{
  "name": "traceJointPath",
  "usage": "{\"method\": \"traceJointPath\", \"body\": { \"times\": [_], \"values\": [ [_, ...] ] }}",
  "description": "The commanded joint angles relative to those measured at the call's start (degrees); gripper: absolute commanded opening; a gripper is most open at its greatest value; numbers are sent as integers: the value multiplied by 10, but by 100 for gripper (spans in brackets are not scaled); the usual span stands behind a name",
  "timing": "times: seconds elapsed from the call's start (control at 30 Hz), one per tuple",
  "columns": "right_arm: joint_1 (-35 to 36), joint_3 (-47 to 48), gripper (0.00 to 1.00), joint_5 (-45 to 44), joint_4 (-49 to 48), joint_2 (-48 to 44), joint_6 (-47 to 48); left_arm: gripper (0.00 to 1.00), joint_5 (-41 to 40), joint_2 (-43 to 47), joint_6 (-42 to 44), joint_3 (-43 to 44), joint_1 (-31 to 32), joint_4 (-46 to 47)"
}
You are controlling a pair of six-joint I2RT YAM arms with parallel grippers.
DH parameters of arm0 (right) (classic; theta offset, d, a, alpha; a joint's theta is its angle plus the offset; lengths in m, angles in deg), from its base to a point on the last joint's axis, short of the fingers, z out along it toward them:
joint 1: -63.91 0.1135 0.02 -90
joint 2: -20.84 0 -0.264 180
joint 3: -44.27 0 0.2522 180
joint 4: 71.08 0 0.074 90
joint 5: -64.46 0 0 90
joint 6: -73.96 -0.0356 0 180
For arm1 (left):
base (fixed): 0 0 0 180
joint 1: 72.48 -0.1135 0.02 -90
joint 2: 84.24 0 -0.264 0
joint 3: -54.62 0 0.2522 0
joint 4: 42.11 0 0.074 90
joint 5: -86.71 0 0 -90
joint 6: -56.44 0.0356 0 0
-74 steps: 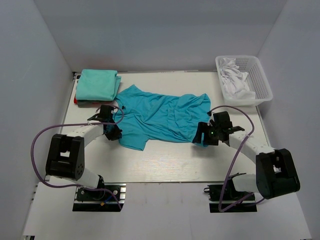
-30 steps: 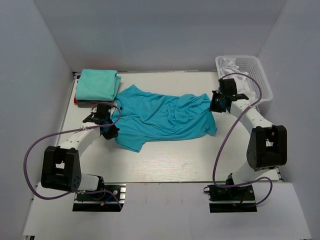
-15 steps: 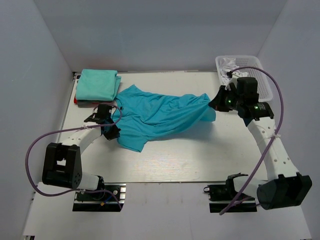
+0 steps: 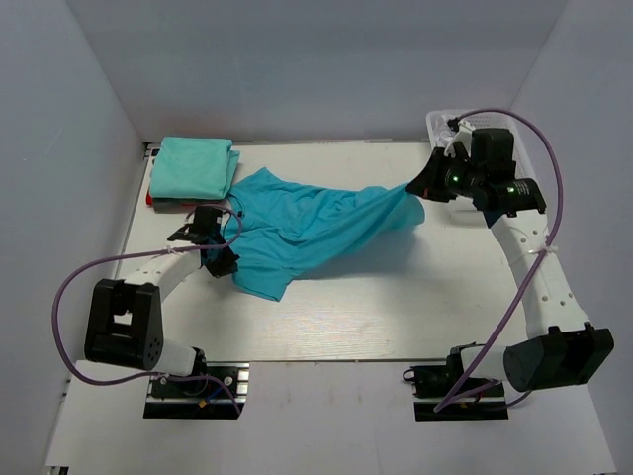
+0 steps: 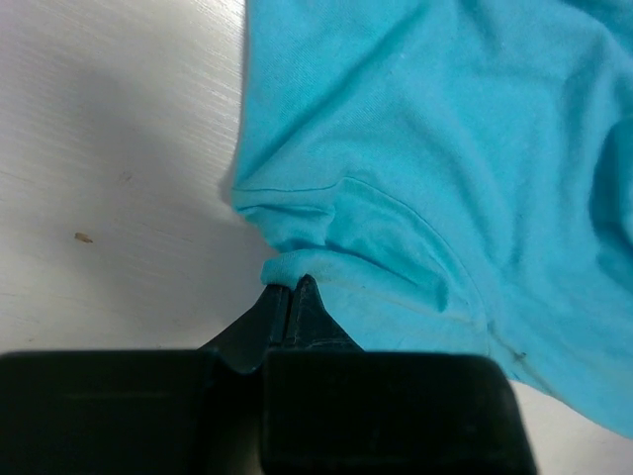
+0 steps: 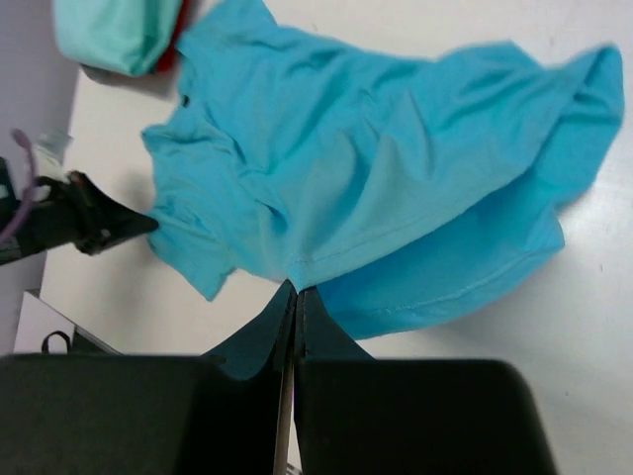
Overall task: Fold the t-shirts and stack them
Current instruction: Flatten out the tshirt
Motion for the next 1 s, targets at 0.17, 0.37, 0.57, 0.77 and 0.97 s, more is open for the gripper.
{"method": "traceJointPath", "body": {
  "times": [0.17, 0.37, 0.57, 0.77, 0.97],
  "values": [
    [-2, 60, 0, 27, -29, 72, -5, 0, -13, -33, 3, 20, 1, 9],
    [-6, 149, 0, -3, -22, 208, 6, 0, -19, -86, 8, 66, 1, -1],
    [-6, 387, 0, -42, 23, 481, 31, 0, -34, -156, 8, 126, 1, -29],
    [-8, 518, 0, -124, -5, 593, 110, 0, -59, -187, 8, 159, 1, -52],
    [-8, 443, 90, -144, -80, 559, 140, 0, -57, -217, 13, 184, 1, -63]
  ]
}}
